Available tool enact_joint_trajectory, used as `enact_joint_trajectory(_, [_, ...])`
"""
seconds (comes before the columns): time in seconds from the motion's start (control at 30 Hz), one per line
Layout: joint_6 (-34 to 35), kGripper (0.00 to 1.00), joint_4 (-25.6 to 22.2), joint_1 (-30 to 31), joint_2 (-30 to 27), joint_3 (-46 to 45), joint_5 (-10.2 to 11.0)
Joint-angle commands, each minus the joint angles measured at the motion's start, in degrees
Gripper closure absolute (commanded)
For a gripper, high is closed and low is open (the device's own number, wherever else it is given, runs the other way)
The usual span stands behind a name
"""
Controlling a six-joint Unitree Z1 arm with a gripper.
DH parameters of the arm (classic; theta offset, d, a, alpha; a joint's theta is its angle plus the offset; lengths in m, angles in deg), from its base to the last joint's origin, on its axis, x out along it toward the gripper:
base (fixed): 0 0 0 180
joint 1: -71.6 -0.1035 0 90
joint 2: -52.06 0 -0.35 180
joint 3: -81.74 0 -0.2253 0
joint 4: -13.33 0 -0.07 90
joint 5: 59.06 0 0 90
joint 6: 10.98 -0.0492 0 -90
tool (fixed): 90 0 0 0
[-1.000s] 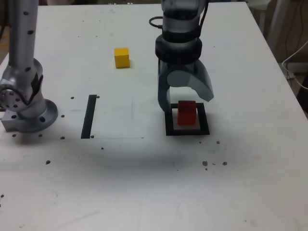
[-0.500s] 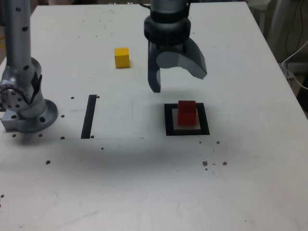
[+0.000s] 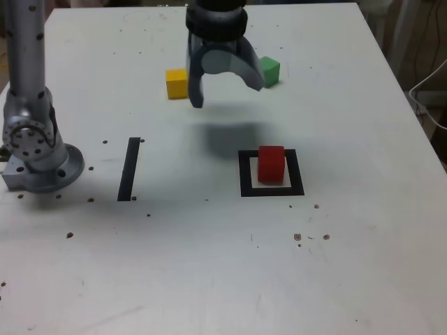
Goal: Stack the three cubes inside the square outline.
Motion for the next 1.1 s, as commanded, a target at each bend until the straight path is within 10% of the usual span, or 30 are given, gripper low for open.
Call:
enact_joint_trajectory(0.0, [-0.76, 0.01, -0.06, -1.53, -0.7, -0.96, 0.54])
enact_joint_trajectory(0.63, [-3.38, 0.04, 0.15, -14.13, 0.86, -3.15, 10.16])
enact_joint_trajectory(1.07, [-7.03, 0.06, 4.76, -20.34, 5.9, -3.2, 11.43])
